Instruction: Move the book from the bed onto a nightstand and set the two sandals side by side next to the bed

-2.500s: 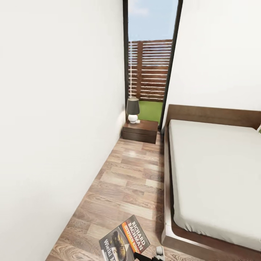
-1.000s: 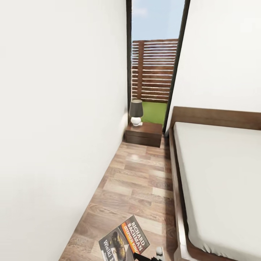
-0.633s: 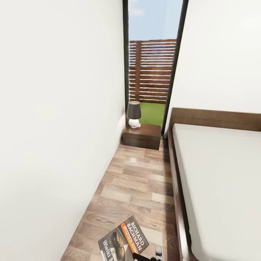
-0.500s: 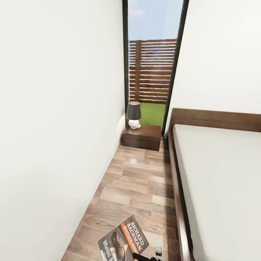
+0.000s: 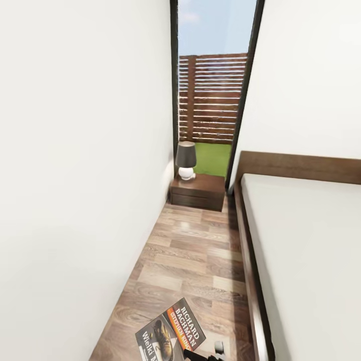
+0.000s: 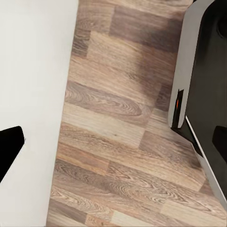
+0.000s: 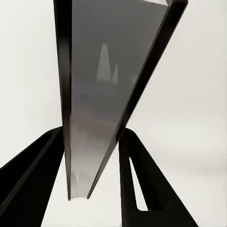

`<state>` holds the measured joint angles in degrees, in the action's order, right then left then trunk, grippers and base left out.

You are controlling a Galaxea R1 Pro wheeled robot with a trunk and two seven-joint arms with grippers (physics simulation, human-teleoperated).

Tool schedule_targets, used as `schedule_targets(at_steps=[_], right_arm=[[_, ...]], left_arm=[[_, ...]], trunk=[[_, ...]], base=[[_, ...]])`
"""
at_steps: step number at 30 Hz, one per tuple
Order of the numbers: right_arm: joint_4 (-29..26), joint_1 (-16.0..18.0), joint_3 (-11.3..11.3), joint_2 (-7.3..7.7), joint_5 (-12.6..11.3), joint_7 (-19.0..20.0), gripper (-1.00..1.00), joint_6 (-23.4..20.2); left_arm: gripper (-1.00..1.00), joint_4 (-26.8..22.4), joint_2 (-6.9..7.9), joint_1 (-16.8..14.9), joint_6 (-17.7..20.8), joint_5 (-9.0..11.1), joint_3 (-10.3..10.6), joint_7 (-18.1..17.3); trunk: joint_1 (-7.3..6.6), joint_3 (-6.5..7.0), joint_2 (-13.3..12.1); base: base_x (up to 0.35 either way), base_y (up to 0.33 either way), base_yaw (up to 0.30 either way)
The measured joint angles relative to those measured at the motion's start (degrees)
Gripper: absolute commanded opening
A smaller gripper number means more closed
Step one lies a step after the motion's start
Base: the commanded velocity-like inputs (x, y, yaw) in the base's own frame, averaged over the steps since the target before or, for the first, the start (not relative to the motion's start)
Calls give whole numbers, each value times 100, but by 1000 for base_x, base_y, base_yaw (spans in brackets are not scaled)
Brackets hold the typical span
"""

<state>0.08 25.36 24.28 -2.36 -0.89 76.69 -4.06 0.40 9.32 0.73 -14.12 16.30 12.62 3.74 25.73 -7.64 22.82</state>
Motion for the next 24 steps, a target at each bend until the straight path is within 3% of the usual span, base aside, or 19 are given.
schedule_targets(at_steps=[24], right_arm=[[0,0,1,5,2,-3,-100,0]], left_arm=[[100,0,0,8,-15,0,2,30]], trunk=[[0,0,0]], base=[[104,78,0]])
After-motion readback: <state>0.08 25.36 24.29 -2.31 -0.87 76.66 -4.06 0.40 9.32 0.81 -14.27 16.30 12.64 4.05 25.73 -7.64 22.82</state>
